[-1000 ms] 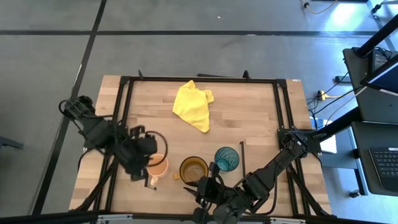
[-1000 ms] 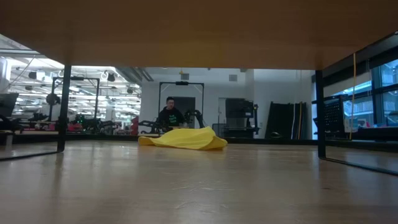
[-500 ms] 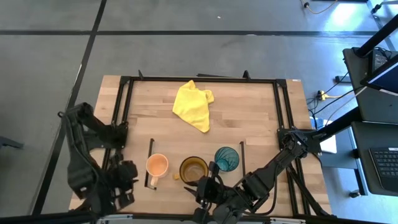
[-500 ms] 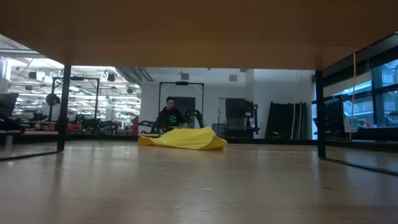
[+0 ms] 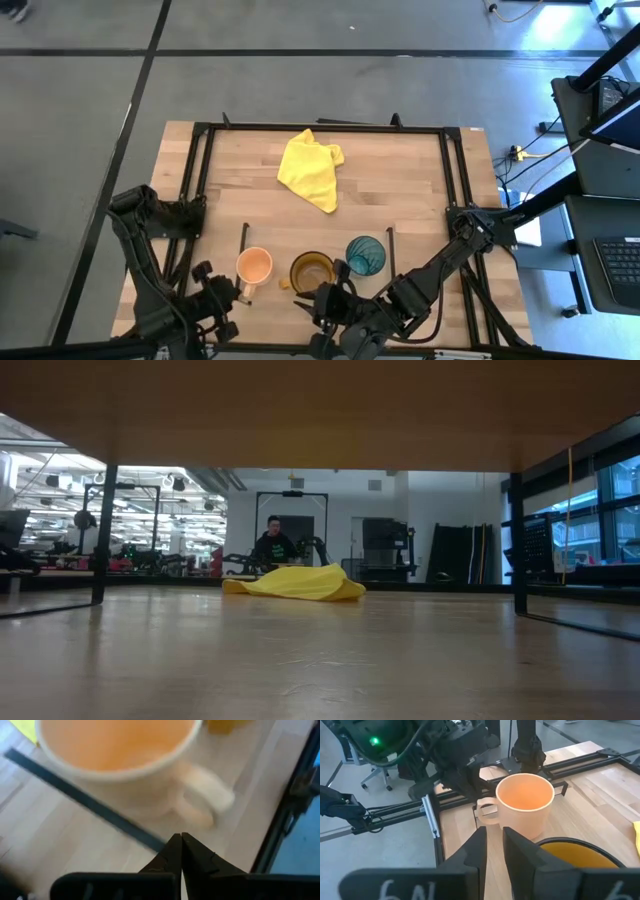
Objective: Stack small to large cups/mugs on shelf
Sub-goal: Put the light orange mug on the shelf, then adjust the brown mug on the shelf
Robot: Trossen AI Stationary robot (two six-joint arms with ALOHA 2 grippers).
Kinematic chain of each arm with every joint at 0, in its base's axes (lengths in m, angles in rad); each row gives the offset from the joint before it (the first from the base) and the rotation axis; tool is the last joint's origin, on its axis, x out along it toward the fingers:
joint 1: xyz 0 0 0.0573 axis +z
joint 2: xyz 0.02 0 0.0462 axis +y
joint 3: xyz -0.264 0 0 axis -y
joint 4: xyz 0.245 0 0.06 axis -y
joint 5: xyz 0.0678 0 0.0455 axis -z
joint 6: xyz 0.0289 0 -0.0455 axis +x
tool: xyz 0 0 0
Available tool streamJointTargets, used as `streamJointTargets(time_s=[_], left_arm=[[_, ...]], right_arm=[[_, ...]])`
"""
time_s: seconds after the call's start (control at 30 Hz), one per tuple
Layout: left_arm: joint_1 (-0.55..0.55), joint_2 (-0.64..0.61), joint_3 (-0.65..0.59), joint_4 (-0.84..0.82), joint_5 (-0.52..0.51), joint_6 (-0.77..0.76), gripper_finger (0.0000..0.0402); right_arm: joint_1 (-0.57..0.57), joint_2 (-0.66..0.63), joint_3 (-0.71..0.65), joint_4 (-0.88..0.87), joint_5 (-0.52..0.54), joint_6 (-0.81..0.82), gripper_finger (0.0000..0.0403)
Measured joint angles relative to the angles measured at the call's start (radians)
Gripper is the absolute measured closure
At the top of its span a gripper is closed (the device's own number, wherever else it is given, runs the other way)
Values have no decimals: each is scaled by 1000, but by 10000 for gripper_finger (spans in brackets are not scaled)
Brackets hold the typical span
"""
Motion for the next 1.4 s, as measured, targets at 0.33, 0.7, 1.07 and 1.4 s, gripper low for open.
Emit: streamJointTargets(time_s=[0.33, 0.7, 1.07, 1.4], left_arm=[[18, -3, 0, 17, -53, 1, 401], [17, -3, 0, 105, -81, 35, 401], [17, -3, 39, 110, -82, 88, 401], [-18, -4, 85, 46, 31, 116, 401]], right_arm=[[0, 0, 0, 0, 0, 3, 338], [-2, 0, 0, -16, 0, 3, 338], [-3, 0, 0, -17, -5, -1, 338], [-3, 0, 0, -30, -97, 24, 338]])
